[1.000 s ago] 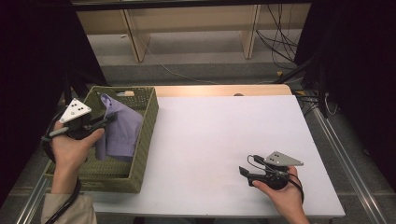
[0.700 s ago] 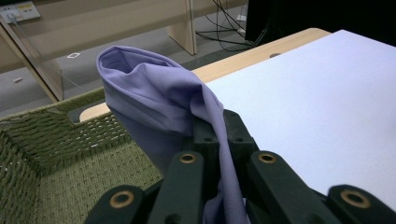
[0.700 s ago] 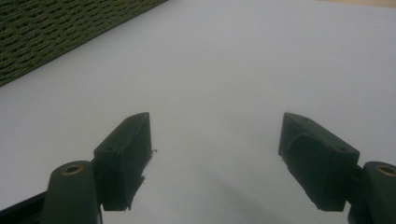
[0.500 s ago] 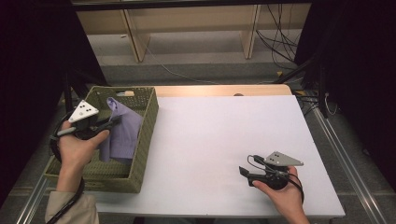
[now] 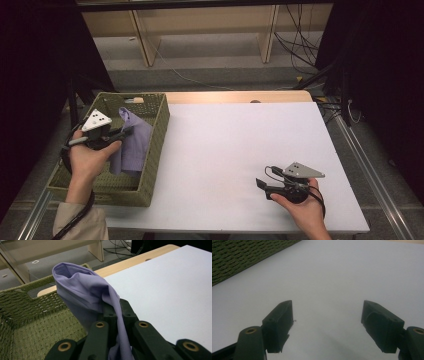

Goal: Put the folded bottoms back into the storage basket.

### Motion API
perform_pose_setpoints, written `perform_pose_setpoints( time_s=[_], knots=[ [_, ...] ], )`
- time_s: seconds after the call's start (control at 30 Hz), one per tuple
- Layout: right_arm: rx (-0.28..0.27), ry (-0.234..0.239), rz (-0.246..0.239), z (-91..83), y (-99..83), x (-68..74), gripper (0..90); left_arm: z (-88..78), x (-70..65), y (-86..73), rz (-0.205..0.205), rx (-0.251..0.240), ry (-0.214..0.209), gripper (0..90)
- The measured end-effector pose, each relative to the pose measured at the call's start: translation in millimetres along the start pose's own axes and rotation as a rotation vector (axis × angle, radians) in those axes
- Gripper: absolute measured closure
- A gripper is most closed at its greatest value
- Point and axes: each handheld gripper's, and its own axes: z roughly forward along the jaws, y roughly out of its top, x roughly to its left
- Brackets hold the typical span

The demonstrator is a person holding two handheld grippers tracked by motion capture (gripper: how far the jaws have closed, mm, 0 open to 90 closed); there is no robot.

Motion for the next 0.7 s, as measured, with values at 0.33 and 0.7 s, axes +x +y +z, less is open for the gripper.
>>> perform_pose_setpoints(
  time_s=[0.33,0.7],
  knots=[
    [0.000,0.000,0.000,0.0,0.0,0.1,26.5,4.8,1.3,-3.4,0.011,0.021,0.014,85.3],
    [0.001,0.000,0.000,0.2,0.0,0.1,26.5,9.0,7.3,-9.2,-0.008,0.021,0.028,84.9]
  ],
)
